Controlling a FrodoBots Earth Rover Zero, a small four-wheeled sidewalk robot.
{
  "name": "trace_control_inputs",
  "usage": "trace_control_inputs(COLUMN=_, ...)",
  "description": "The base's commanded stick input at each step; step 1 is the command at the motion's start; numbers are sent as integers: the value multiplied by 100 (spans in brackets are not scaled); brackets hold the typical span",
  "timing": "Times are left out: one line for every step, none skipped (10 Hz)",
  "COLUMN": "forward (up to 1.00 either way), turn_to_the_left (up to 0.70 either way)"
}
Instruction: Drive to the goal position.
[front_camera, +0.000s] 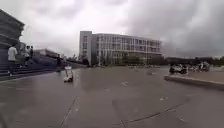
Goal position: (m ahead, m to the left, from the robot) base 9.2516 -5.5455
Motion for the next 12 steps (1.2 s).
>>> trace_control_inputs(forward=70, turn_to_the_left=0)
trace_control_inputs(forward=70, turn_to_the_left=0)
trace_control_inputs(forward=70, turn_to_the_left=0)
trace_control_inputs(forward=70, turn_to_the_left=0)
trace_control_inputs(forward=70, turn_to_the_left=0)
trace_control_inputs(forward=70, turn_to_the_left=0)
trace_control_inputs(forward=70, turn_to_the_left=0)
trace_control_inputs(forward=70, turn_to_the_left=-16)
trace_control_inputs(forward=70, turn_to_the_left=-35)
trace_control_inputs(forward=70, turn_to_the_left=-35)
trace_control_inputs(forward=70, turn_to_the_left=-35)
trace_control_inputs(forward=70, turn_to_the_left=-35)
